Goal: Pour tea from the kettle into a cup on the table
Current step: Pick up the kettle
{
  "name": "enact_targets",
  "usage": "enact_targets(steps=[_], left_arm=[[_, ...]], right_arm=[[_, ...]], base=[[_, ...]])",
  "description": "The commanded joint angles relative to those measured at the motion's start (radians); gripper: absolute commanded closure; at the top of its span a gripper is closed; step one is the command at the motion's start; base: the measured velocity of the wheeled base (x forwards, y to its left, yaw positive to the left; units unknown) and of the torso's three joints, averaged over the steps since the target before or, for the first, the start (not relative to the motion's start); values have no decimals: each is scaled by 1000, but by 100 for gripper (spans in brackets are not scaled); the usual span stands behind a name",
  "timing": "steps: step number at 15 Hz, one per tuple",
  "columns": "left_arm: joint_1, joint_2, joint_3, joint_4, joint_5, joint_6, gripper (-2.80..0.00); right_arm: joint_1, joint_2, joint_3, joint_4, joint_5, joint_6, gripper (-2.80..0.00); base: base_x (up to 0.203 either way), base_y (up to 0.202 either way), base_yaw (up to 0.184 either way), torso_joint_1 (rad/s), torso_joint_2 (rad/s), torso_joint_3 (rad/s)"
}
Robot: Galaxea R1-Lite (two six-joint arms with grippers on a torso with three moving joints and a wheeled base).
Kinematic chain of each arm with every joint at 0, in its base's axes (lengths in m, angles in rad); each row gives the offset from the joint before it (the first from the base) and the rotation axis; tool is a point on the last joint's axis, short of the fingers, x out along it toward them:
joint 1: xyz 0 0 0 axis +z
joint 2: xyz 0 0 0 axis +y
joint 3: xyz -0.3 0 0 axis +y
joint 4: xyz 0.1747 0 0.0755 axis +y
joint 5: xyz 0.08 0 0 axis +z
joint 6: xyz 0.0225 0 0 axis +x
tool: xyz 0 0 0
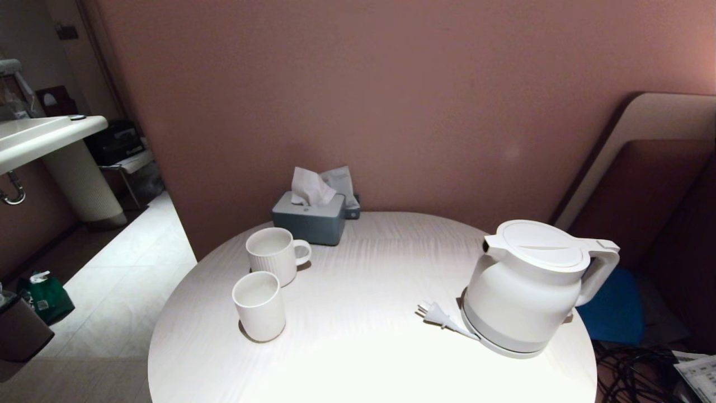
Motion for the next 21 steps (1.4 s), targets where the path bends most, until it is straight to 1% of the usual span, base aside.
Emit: enact_targets(steps=[1,5,10,11,13,17,19,21], left_arm=[[0,1,0,0,0,0,0],[0,1,0,0,0,0,0],[-1,1,0,0,0,0,0],[0,1,0,0,0,0,0],[0,1,0,0,0,0,0],[0,1,0,0,0,0,0],[0,1,0,0,0,0,0],[0,1,0,0,0,-2,0]], right_arm=[[0,0,0,1,-1,2,0],[1,0,0,4,0,-6,0],[0,0,-1,-1,-33,25,0],[0,0,-22,-4,-34,28,0],[0,17,-130,10,-30,30,0],[0,249,-291,22,-21,28,0],[0,426,-357,19,-20,35,0],[-5,627,-424,28,-36,64,0]], base=[[0,0,0,0,0,0],[0,0,0,0,0,0],[0,0,0,0,0,0],[0,0,0,0,0,0],[0,0,0,0,0,0],[0,0,0,0,0,0],[0,0,0,0,0,0],[0,0,0,0,0,0]])
